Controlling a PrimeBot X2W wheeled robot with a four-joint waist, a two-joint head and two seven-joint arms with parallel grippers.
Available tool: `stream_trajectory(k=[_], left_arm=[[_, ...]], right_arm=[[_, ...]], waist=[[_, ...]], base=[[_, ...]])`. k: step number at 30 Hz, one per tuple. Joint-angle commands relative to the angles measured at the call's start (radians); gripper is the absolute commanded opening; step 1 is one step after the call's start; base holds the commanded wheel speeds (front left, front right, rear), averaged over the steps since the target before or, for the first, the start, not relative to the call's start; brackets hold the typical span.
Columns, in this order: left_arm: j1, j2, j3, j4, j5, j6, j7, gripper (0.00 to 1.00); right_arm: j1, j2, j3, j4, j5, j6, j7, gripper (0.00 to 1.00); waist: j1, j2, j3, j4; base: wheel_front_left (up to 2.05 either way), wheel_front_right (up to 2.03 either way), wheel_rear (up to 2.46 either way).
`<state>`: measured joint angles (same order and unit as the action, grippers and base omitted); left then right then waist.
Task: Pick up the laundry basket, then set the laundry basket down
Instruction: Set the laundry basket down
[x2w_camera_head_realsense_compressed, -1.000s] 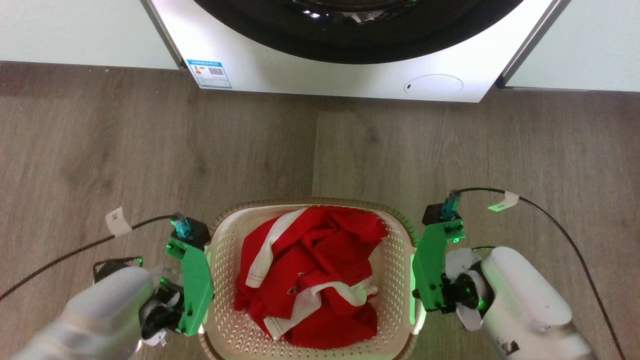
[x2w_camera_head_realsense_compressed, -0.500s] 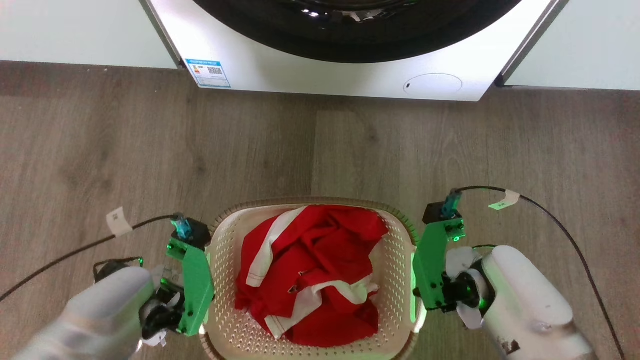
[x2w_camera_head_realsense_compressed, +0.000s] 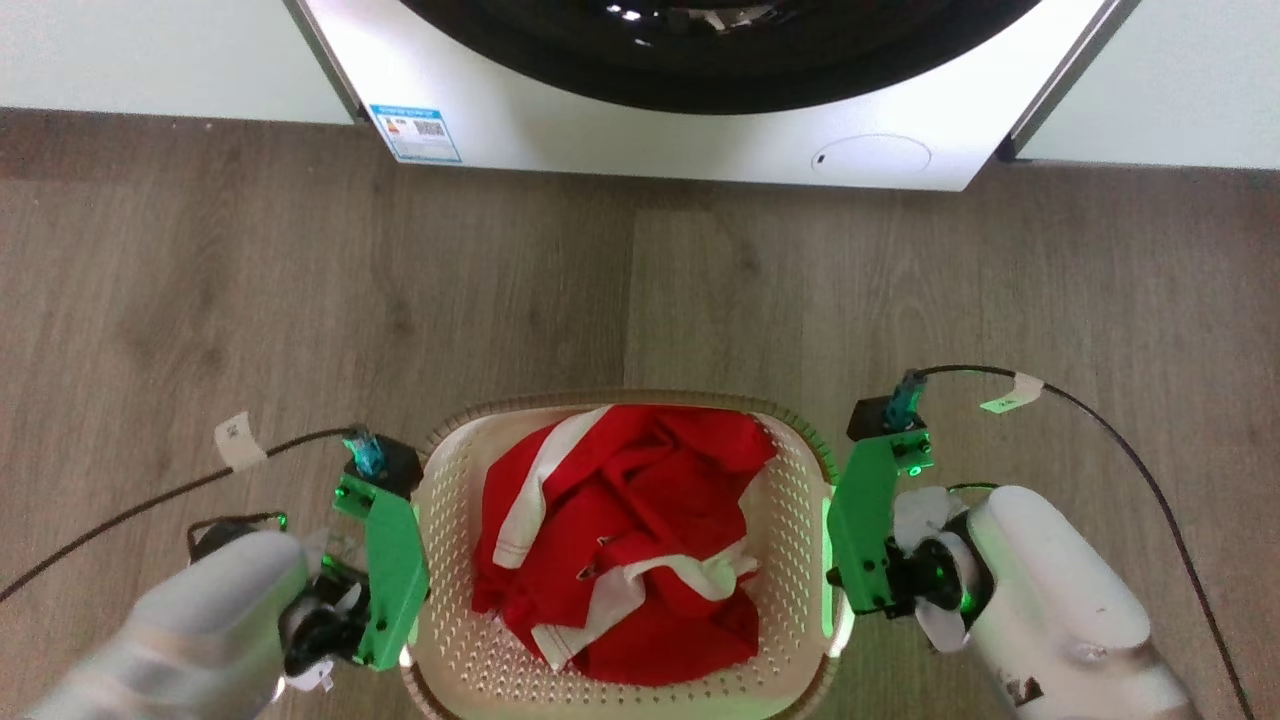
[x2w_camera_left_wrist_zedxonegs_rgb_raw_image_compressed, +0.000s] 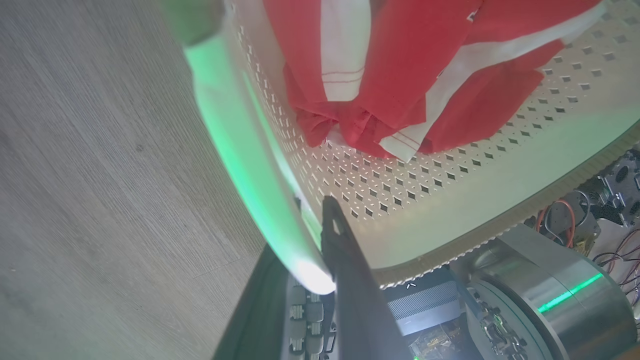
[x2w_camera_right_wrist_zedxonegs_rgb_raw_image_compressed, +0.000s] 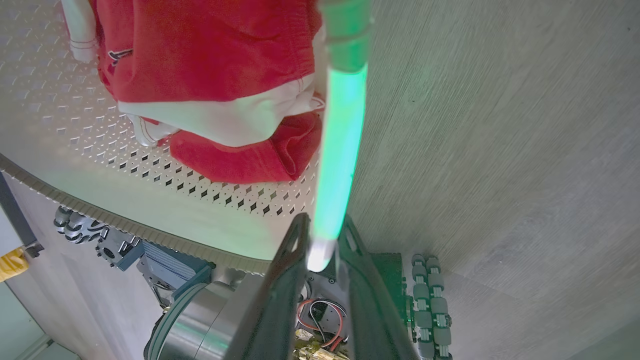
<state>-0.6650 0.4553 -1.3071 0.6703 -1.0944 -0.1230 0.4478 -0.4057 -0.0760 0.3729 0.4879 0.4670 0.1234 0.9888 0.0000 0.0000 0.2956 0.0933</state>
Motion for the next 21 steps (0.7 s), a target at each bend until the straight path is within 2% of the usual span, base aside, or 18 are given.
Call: stream_trajectory(k=[1, 9, 21], left_arm=[[-0.059, 0.006, 0.027, -0.027, -0.005, -0.008, -0.01, 0.0], [-0.081, -0.016, 0.027, -0.01, -0.001, -0.008, -0.04, 0.0], [-0.117, -0.076, 0.027, 0.043, 0.013, -0.008, -0.131, 0.0]], right_arm=[[-0.019, 0.026, 0.021, -0.056, -0.001, 0.007, -0.004, 0.0], [-0.025, 0.026, 0.006, -0.07, -0.005, 0.007, -0.043, 0.0], [-0.052, 0.026, -0.006, -0.054, -0.017, 0.007, -0.185, 0.0]], waist=[[0.0, 0.0, 0.008, 0.0], [0.0, 0.0, 0.069, 0.002], [0.0, 0.0, 0.196, 0.015]], base=[[0.0, 0.0, 0.0], [0.0, 0.0, 0.0], [0.0, 0.0, 0.0]])
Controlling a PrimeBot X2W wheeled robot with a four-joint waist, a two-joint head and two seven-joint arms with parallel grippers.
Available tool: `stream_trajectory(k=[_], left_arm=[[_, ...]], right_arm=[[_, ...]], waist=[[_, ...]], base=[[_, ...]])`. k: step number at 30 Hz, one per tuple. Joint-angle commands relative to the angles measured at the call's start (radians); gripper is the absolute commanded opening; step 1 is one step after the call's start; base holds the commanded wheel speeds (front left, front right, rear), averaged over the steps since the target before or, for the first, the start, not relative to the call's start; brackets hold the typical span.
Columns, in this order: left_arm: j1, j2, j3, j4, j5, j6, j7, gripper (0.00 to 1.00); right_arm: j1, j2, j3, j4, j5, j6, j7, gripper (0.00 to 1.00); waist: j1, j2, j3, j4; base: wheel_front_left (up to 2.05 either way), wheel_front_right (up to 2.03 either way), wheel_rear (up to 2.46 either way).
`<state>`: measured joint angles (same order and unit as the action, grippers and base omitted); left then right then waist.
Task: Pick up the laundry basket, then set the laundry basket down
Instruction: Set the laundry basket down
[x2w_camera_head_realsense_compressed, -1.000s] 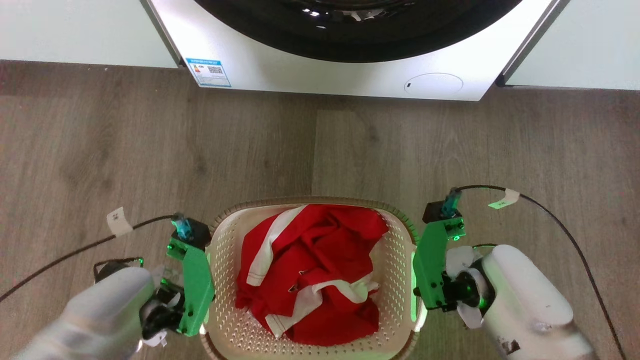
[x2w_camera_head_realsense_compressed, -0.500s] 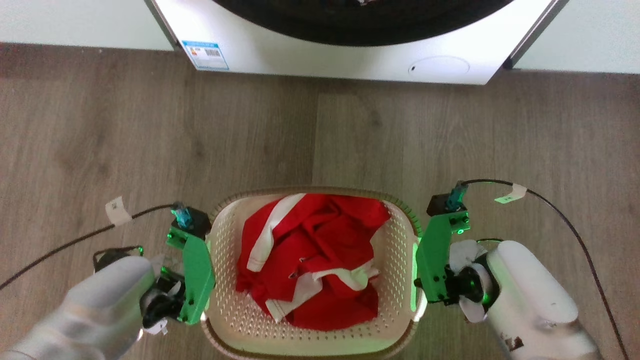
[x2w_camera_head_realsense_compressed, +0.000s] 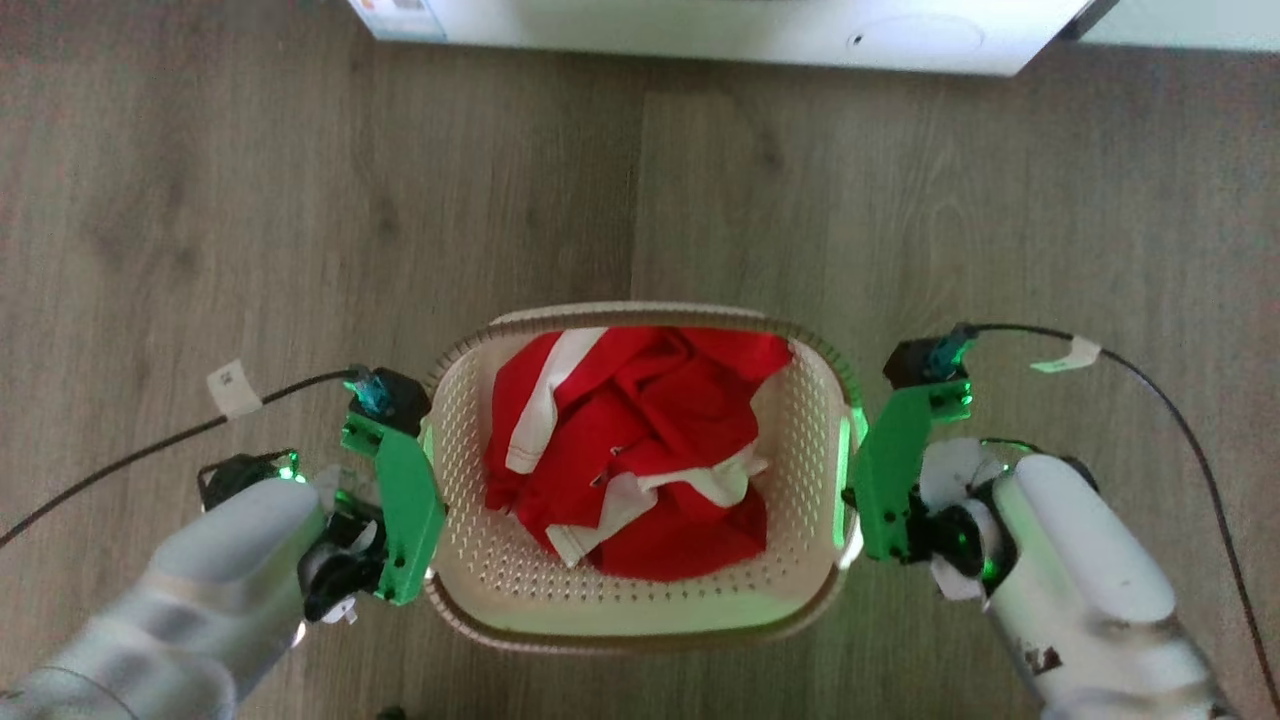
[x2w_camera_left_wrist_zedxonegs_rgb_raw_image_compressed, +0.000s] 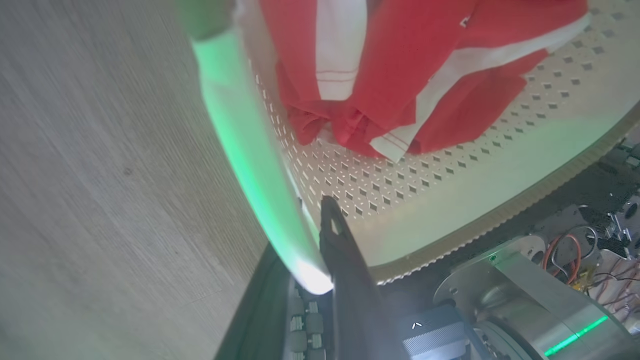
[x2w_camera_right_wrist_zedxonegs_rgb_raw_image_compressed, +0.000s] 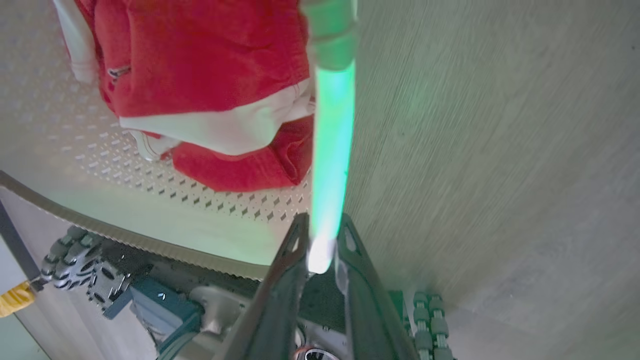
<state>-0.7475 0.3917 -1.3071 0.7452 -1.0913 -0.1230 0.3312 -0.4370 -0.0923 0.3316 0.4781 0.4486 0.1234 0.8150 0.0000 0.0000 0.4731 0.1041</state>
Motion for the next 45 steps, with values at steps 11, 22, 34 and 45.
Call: stream_trajectory(k=[11, 22, 34, 45], left_arm=[[-0.069, -0.062, 0.027, 0.008, 0.019, -0.008, -0.054, 0.0], [-0.098, -0.107, 0.027, 0.052, 0.056, -0.008, -0.11, 0.0], [-0.133, -0.168, 0.027, 0.126, 0.087, -0.008, -0.208, 0.0], [-0.169, -0.219, 0.027, 0.224, 0.113, -0.008, -0.363, 0.0]], right_arm=[[-0.045, 0.042, 0.015, 0.019, -0.004, 0.007, -0.1, 0.0], [-0.067, 0.042, 0.001, 0.067, -0.003, 0.007, -0.156, 0.0], [-0.102, 0.042, -0.03, 0.127, -0.016, 0.007, -0.259, 0.0], [-0.142, 0.042, -0.044, 0.17, -0.046, 0.007, -0.395, 0.0]], waist=[[0.0, 0.0, 0.141, 0.021], [0.0, 0.0, 0.228, 0.028], [0.0, 0.0, 0.289, 0.037], [0.0, 0.0, 0.322, 0.044]], base=[[0.0, 0.0, 0.0], [0.0, 0.0, 0.0], [0.0, 0.0, 0.0], [0.0, 0.0, 0.0]])
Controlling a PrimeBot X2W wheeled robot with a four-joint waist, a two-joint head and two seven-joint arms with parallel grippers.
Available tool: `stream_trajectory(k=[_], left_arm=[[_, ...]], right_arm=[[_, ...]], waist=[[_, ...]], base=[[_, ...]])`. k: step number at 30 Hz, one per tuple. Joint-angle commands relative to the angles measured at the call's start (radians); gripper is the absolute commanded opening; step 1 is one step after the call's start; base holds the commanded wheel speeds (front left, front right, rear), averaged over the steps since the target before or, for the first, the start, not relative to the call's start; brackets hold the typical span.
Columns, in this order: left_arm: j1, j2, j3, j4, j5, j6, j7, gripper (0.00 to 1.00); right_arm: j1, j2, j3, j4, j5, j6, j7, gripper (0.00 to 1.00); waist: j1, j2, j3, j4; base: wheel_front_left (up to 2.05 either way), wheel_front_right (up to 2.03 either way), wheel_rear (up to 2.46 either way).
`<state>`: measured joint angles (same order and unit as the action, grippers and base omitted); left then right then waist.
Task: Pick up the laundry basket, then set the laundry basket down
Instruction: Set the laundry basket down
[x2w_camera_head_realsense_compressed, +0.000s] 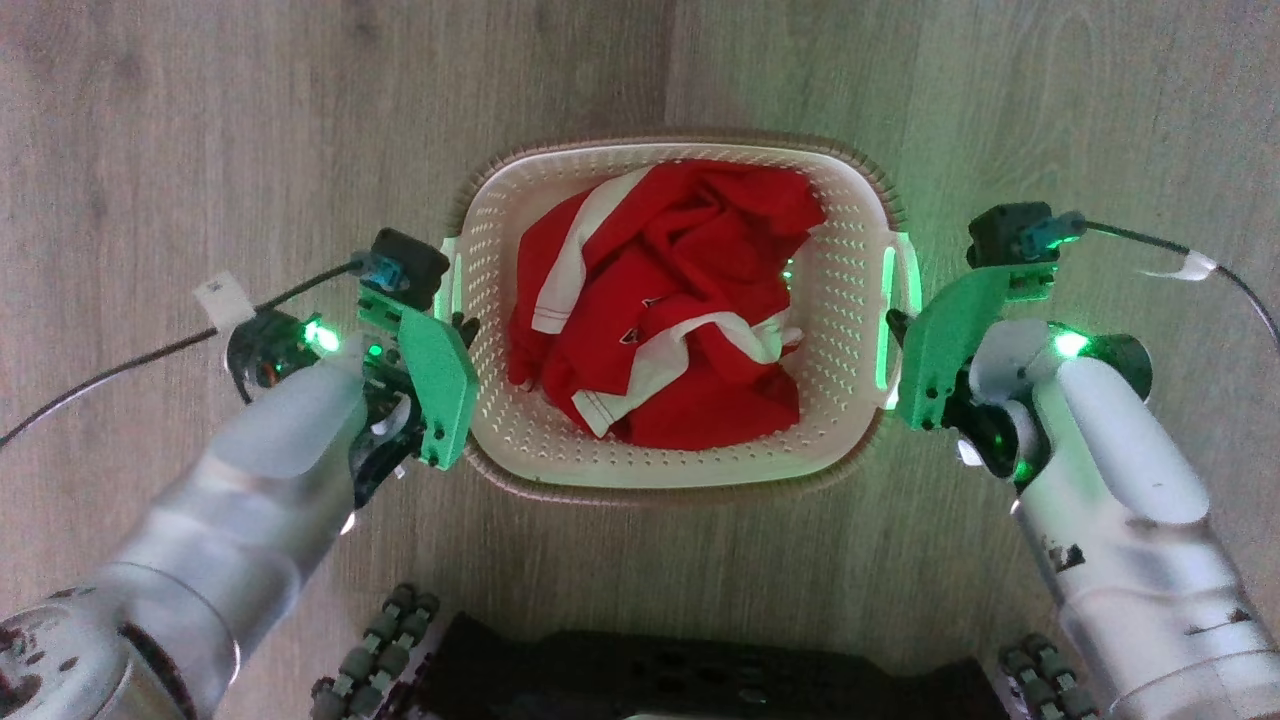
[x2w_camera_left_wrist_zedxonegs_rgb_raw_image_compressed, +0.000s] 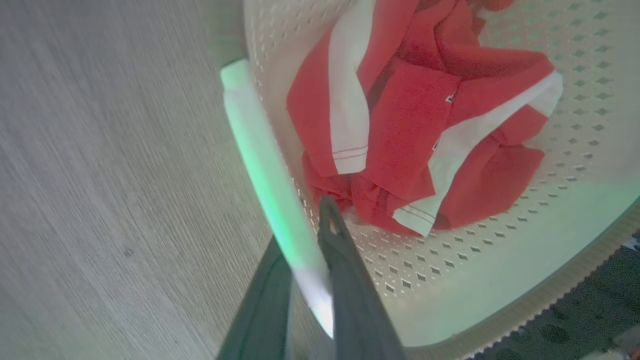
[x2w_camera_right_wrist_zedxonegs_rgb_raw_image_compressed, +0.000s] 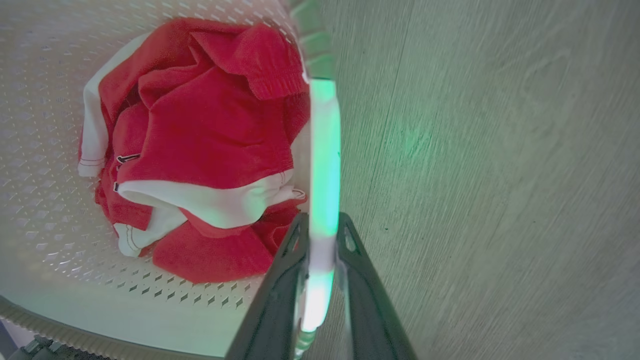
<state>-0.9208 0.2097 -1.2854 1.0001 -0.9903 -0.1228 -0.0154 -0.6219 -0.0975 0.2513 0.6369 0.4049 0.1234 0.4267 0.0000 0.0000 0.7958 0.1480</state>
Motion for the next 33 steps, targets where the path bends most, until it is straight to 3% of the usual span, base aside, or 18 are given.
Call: stream_trajectory(k=[1, 11, 24, 25, 26, 27, 28, 33], left_arm=[[0.005, -0.042, 0.005, -0.024, 0.013, -0.008, -0.025, 0.0], [0.001, -0.073, 0.005, 0.029, 0.034, -0.008, -0.107, 0.0], [0.003, -0.089, 0.005, 0.066, 0.042, -0.008, -0.115, 0.0], [0.001, -0.091, 0.005, 0.072, 0.042, -0.008, -0.118, 0.29], [0.0, -0.093, 0.005, 0.078, 0.042, -0.008, -0.122, 0.46], [-0.002, -0.095, 0.005, 0.085, 0.042, -0.008, -0.127, 0.73], [-0.004, -0.098, 0.005, 0.092, 0.043, -0.008, -0.133, 1.0], [-0.006, -0.109, 0.005, 0.12, 0.04, -0.008, -0.139, 1.0]], right_arm=[[0.042, 0.047, 0.037, 0.016, 0.002, 0.007, -0.015, 0.0], [0.039, 0.047, 0.031, 0.073, 0.061, 0.007, -0.063, 0.0], [0.017, 0.047, 0.051, 0.119, 0.064, 0.007, -0.096, 0.0], [0.015, 0.047, 0.049, 0.121, 0.061, 0.007, -0.103, 0.06], [0.012, 0.047, 0.047, 0.123, 0.057, 0.007, -0.111, 0.49], [0.01, 0.047, 0.044, 0.126, 0.053, 0.007, -0.119, 1.0], [0.008, 0.047, 0.042, 0.13, 0.051, 0.007, -0.125, 1.0], [0.001, 0.047, 0.044, 0.147, 0.051, 0.007, -0.135, 1.0]], waist=[[0.0, 0.0, -0.001, 0.0], [0.0, 0.0, -0.003, 0.001], [0.0, 0.0, -0.003, -0.005], [0.0, 0.0, -0.003, -0.004], [0.0, 0.0, -0.002, -0.004], [0.0, 0.0, -0.002, -0.004], [0.0, 0.0, -0.001, -0.004], [0.0, 0.0, -0.003, -0.002]], base=[[0.0, 0.0, 0.0], [0.0, 0.0, 0.0], [0.0, 0.0, 0.0], [0.0, 0.0, 0.0], [0.0, 0.0, 0.0], [0.0, 0.0, 0.0], [0.0, 0.0, 0.0], [0.0, 0.0, 0.0]])
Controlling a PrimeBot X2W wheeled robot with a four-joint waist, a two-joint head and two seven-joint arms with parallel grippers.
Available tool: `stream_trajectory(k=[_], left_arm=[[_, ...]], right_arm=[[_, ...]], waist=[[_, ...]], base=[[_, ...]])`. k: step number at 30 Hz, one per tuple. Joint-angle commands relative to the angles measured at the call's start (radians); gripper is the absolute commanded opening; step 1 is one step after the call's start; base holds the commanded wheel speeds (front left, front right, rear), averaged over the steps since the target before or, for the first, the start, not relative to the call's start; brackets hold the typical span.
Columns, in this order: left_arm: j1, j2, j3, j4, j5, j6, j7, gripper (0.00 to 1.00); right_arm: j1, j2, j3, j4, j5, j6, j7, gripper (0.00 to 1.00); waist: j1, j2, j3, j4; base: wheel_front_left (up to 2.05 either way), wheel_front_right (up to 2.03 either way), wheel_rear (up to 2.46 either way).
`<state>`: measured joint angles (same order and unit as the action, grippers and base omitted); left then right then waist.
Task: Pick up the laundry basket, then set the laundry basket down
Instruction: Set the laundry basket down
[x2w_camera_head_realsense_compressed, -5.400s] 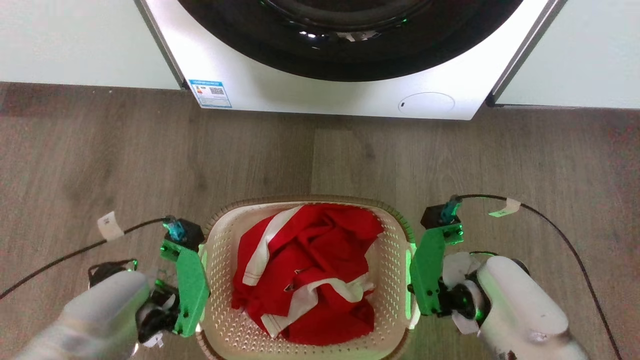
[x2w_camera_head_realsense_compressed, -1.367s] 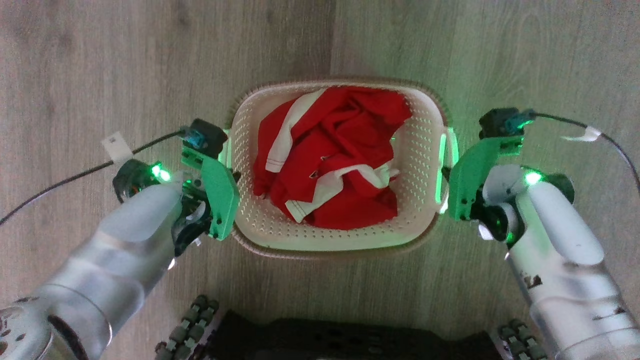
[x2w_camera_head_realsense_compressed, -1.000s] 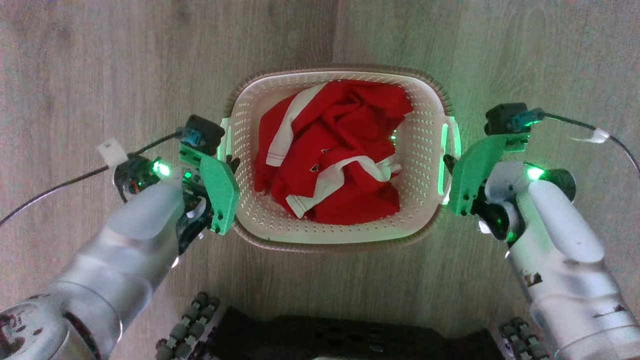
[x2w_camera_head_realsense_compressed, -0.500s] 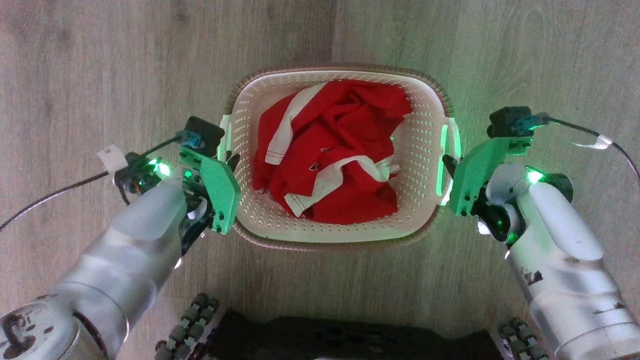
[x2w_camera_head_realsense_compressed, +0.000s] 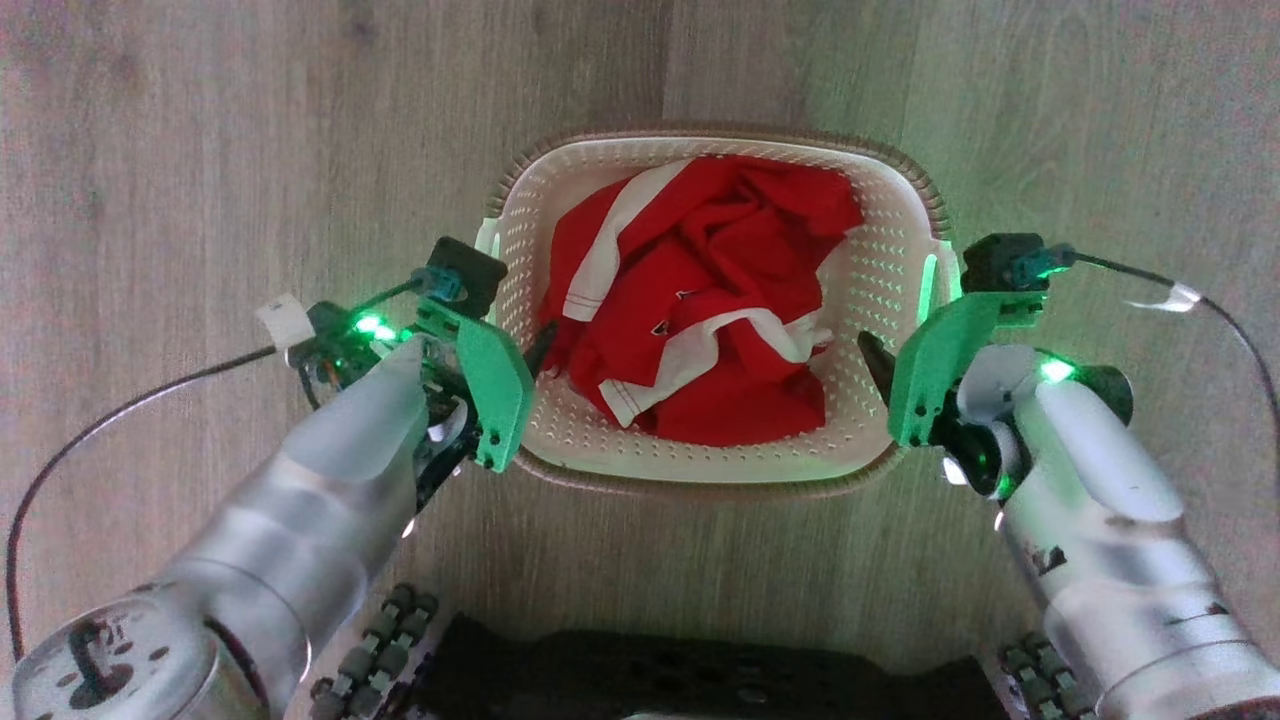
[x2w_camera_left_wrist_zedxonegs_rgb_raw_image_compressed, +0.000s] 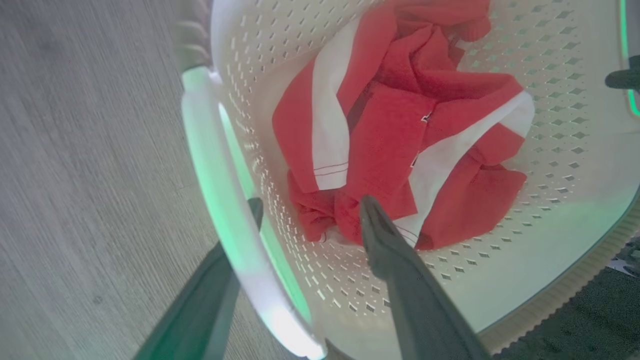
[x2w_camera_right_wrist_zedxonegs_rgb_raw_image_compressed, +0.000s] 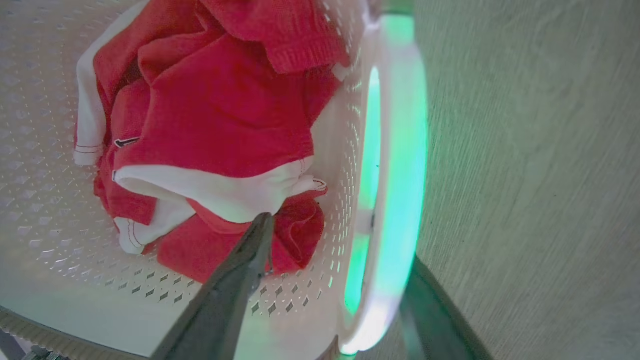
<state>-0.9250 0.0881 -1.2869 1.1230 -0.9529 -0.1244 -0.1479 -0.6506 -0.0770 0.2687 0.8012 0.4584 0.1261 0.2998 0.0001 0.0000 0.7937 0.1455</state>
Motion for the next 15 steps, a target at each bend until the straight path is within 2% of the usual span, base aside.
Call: stream_trajectory(k=[1, 15], left_arm=[[-0.002, 0.011, 0.007, 0.0, 0.002, -0.006, -0.006, 1.0], [0.006, 0.009, 0.007, 0.025, -0.007, -0.006, 0.013, 1.0]], right_arm=[[0.028, 0.027, 0.027, -0.015, -0.002, 0.005, -0.009, 1.0], [0.009, 0.027, 0.045, 0.02, 0.005, 0.005, -0.027, 1.0]], waist=[[-0.0001, 0.0, -0.001, 0.0], [-0.0001, 0.0, -0.028, -0.001]], base=[[0.0, 0.0, 0.0], [0.0, 0.0, 0.0]])
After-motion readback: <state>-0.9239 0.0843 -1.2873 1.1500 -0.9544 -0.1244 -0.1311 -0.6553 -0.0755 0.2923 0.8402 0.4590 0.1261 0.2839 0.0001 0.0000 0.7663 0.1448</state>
